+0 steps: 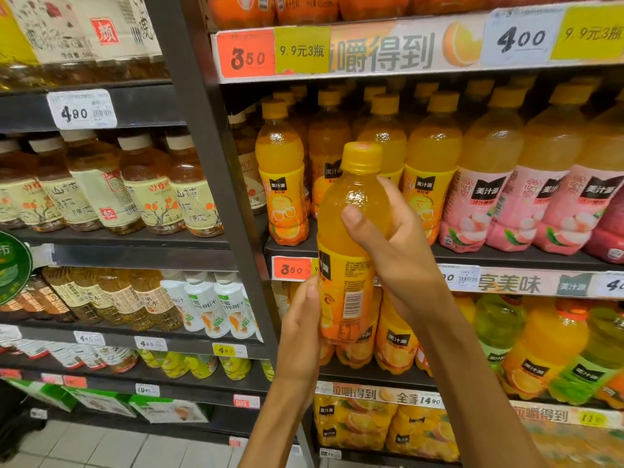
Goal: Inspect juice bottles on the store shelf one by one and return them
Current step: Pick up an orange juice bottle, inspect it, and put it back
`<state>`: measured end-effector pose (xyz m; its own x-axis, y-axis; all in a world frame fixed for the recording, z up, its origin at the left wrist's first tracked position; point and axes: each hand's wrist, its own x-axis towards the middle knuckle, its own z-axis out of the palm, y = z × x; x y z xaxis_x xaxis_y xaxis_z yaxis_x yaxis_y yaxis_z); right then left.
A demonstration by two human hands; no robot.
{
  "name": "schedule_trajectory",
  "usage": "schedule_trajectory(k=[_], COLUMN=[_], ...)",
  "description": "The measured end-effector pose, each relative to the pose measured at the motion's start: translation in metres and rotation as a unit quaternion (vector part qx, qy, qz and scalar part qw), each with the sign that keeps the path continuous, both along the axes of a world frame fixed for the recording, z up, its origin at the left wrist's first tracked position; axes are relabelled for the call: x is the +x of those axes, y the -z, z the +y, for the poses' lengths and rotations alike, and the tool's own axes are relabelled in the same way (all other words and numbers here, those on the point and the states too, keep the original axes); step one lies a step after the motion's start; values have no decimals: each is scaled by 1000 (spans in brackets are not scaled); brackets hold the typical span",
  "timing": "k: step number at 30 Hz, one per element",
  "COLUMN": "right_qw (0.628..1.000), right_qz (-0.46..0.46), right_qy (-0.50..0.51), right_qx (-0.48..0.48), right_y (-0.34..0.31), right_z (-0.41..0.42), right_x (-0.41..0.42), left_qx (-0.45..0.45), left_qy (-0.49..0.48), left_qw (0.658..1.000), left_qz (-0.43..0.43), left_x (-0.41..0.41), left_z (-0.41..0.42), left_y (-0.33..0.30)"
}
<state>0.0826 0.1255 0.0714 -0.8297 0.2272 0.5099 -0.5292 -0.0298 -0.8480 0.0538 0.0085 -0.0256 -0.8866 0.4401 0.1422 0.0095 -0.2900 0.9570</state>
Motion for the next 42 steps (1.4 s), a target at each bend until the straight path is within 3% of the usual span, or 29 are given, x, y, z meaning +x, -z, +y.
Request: schedule_trajectory(k=[5, 9, 13, 21, 31, 34, 38, 42], right_qw=[996, 987, 980, 989, 990, 996, 998, 996], right_qz=[-16, -87, -134, -121, -125, -78, -22, -9], right_qy=[-59, -106, -101, -10, -46, -37, -52, -87], right_qx=[-61, -79, -103, -88, -39, -22, 6, 33], right_y=[4, 6, 8, 9, 5, 6, 8, 9], right_z=[5, 11, 5, 4, 14, 15, 14, 17], right_x=[0, -5, -8, -8, -10, -7, -1, 3], left_qx=[10, 38, -8, -37, -44, -45, -111, -138], left_qy=[-4, 35, 65, -3, 22, 8, -11, -22], left_qw=[1000, 994, 989, 999, 999, 998, 984, 976], left_qz=[-25, -96, -131, -17, -19, 41, 142, 169], left_x=[1, 1, 7, 4, 2, 0, -2, -12], left_z=[1, -5, -5, -1, 4, 3, 2, 3], left_y=[-1, 2, 4, 0, 5, 1, 2, 0])
